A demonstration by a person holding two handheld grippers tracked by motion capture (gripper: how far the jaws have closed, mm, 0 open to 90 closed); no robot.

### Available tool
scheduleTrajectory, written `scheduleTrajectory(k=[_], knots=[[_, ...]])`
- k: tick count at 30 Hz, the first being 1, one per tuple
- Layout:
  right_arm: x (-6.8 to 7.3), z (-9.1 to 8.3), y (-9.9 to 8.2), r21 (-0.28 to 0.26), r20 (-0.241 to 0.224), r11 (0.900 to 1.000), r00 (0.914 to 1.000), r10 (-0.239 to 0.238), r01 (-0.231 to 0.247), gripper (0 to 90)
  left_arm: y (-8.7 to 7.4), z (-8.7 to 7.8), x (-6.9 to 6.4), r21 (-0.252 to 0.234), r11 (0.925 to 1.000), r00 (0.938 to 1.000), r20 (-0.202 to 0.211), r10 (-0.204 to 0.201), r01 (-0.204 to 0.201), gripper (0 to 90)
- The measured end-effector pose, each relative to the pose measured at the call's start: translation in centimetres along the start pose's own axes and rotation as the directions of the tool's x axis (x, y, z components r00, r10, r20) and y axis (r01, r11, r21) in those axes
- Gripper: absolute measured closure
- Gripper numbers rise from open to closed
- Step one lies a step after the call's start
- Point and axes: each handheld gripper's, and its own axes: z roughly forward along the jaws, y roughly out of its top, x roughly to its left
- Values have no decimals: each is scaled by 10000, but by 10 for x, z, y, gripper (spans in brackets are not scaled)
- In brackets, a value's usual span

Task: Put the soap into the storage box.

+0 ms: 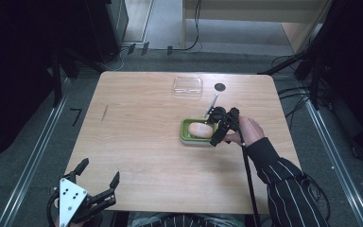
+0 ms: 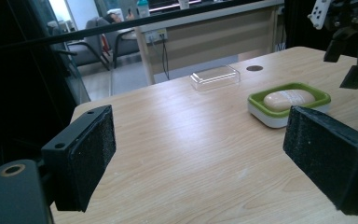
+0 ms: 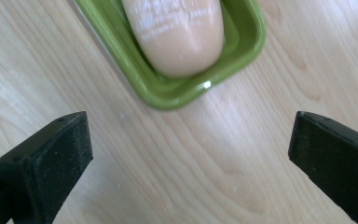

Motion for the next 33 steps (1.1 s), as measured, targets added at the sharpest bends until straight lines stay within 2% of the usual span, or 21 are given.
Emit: scheduleTrajectory(k=[5,11,21,23,28,33], knots=[[2,1,-18,239,226,9986,9986,469,-474,7,0,1,0,-25,10000,10000,5,-30,30,96],[9,-1,-41,315,319,9964,9964,780,-790,8,0,1,0,-22,10000,10000,35,-26,27,96],[20,1,-69,591,404,9929,9941,1009,-1031,8,1,2,-1,-29,10000,9999,109,42,-42,96],[21,2,-75,687,367,9934,9953,895,-919,8,1,3,-1,-44,10000,9999,111,26,-26,96],[27,7,-87,968,431,9900,9942,986,-1024,8,1,3,-1,-58,10000,9999,136,25,-24,96],[31,10,-99,990,517,9900,9941,953,-1001,8,2,4,-1,-51,10000,9998,169,60,-60,96]])
